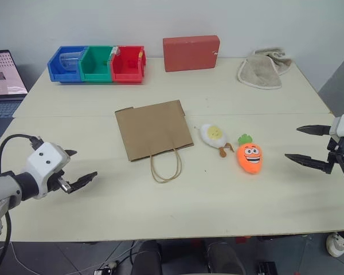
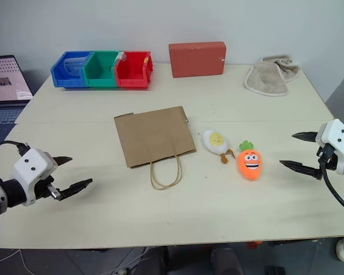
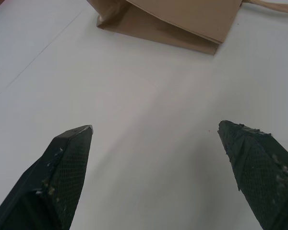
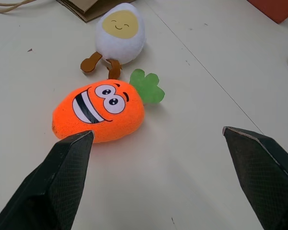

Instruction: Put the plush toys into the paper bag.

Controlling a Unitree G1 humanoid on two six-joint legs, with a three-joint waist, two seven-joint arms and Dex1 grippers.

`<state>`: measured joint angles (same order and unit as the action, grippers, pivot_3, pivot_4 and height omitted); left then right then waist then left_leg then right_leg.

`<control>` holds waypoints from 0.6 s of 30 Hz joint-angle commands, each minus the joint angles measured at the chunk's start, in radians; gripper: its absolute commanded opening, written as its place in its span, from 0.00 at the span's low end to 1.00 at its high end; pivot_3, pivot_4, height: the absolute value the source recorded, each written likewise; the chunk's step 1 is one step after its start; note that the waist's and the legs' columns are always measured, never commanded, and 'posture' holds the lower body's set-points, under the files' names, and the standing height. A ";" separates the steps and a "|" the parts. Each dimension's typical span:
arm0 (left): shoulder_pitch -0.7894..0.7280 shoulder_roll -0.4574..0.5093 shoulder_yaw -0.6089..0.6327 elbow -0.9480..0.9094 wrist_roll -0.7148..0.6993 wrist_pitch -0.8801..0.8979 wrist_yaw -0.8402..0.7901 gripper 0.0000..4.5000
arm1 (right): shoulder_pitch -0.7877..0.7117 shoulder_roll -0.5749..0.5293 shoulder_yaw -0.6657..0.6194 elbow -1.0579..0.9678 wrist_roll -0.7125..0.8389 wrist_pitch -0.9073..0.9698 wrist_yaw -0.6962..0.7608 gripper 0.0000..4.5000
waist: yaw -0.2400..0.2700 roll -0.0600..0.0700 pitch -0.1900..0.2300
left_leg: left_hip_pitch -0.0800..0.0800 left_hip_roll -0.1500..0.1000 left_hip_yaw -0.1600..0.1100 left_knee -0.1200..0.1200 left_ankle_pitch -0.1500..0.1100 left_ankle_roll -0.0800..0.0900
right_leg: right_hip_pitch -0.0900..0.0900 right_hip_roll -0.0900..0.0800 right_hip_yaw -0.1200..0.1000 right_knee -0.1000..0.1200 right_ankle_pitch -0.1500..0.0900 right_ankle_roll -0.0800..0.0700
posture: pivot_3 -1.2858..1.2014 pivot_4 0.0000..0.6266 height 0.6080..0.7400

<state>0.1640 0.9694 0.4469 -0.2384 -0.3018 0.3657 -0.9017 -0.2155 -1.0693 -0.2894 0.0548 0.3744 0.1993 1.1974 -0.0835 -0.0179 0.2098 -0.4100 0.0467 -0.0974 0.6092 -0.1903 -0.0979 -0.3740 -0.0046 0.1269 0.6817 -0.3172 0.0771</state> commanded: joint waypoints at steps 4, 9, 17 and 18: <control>0.007 -0.010 0.044 -0.023 -0.003 -0.016 0.005 0.99 | -0.037 -0.002 0.006 -0.005 -0.006 -0.016 -0.001 1.00 | 0.000 0.000 0.000 | 0.000 0.000 0.000 0.000 0.000 0.000 | 0.000 0.000 0.000 0.000 0.000 0.000 | 0.52 0.24 1.00; 0.015 -0.022 0.048 -0.041 -0.010 -0.012 0.009 0.99 | -0.071 0.001 0.028 0.009 -0.013 -0.020 -0.009 1.00 | 0.000 0.000 0.000 | 0.000 0.000 0.000 0.000 0.000 0.000 | 0.000 0.000 0.000 0.000 0.000 0.000 | 0.52 0.24 1.00; 0.012 -0.051 0.064 -0.032 -0.031 -0.039 -0.001 0.99 | -0.125 0.014 0.050 0.009 -0.024 -0.008 -0.025 1.00 | 0.001 0.000 0.000 | 0.000 0.000 0.000 0.000 0.000 0.000 | 0.000 0.000 0.000 0.000 0.000 0.000 | 0.52 0.24 1.00; 0.011 -0.054 0.065 -0.032 -0.035 -0.043 -0.004 0.99 | -0.127 0.015 0.051 0.005 -0.022 -0.005 -0.026 1.00 | 0.001 0.000 0.000 | 0.000 0.000 0.000 0.000 0.000 0.000 | 0.000 0.000 0.000 0.000 0.000 0.000 | 0.52 0.24 1.00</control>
<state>0.1817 0.9154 0.4693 -0.2481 -0.3158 0.3401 -0.9053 -0.3251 -1.0499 -0.2155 0.0761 0.3403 0.1972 1.1753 -0.0830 -0.0179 0.2098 -0.4099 0.0468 -0.0976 0.6092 -0.1903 -0.0980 -0.3740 -0.0046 0.1267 0.6817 -0.3171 0.0771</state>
